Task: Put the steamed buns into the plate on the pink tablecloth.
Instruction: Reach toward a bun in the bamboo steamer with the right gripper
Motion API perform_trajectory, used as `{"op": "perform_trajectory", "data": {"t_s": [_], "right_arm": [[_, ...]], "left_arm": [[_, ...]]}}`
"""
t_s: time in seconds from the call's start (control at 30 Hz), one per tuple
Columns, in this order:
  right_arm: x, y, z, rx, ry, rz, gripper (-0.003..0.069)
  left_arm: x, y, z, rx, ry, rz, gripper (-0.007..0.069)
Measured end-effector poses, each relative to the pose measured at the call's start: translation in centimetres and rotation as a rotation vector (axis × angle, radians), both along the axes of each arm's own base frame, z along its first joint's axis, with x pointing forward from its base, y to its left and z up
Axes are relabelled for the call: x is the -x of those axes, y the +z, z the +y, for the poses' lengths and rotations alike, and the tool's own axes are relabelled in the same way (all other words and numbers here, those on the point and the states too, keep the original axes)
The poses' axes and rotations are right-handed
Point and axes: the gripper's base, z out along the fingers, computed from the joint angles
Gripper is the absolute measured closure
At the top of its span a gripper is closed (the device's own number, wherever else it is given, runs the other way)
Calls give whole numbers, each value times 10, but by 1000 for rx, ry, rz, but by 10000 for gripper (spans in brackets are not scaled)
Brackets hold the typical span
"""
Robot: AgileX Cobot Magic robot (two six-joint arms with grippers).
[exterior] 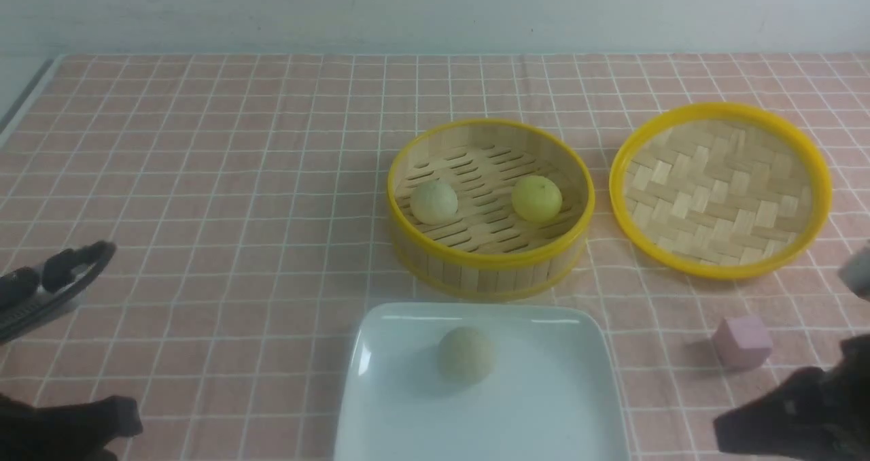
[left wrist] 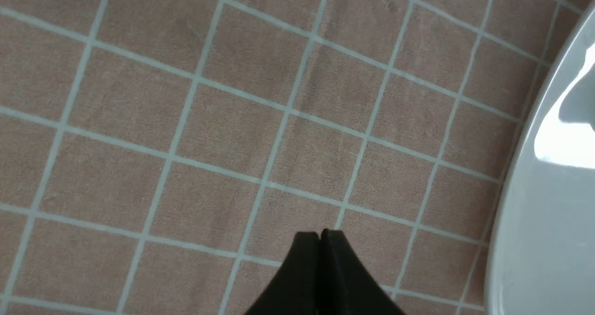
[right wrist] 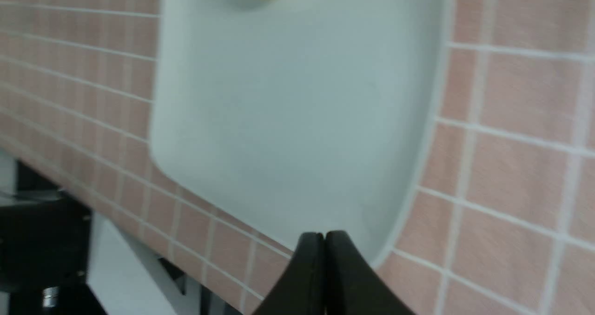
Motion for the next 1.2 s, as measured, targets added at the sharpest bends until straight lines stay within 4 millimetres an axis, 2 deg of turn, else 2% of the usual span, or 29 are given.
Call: {"op": "perform_trajectory", "data": {"t_s": [0.1, 0.2, 0.27, 0.33, 0.4, 0.47, 0.63, 0.73, 0.77, 0.8, 0.93, 1.1, 1.2], "right_arm": [[-15, 1, 4, -39, 30, -24, 605], [-53, 9, 10, -48, 59, -73, 525], [-64, 12, 13, -37, 63, -86, 503], [-94, 20, 22, 17, 68, -124, 442], [-110, 24, 28, 55, 62, -150, 416], [-139, 34, 40, 126, 47, -206, 370], [-187, 38, 63, 273, 68, -294, 335], [-217, 23, 76, 392, 96, -310, 333], [-217, 23, 76, 392, 96, -310, 333], [-227, 17, 80, 438, 102, -317, 331], [-257, -18, 92, 528, 129, -297, 332], [-271, -49, 98, 535, 139, -250, 357], [-274, -58, 99, 537, 145, -241, 423]], "left_arm": [[-3, 0, -1, 6, -6, 8, 615], [-5, -2, -1, 11, -8, 19, 610], [-5, -2, -2, 12, -7, 19, 609], [-5, -2, -2, 12, -7, 19, 604], [-5, -2, -2, 11, -8, 18, 602], [-5, -2, -1, 11, -8, 16, 597], [-6, -1, -1, 11, -6, 11, 589], [-6, -1, -1, 11, -5, 5, 580], [-6, -1, -1, 11, -5, 5, 580], [-7, -1, -1, 11, -2, -3, 575], [-9, 0, -1, 11, 4, -26, 562], [-10, 0, -1, 10, 6, -36, 556], [-10, 0, -1, 10, 7, -39, 552]]}}
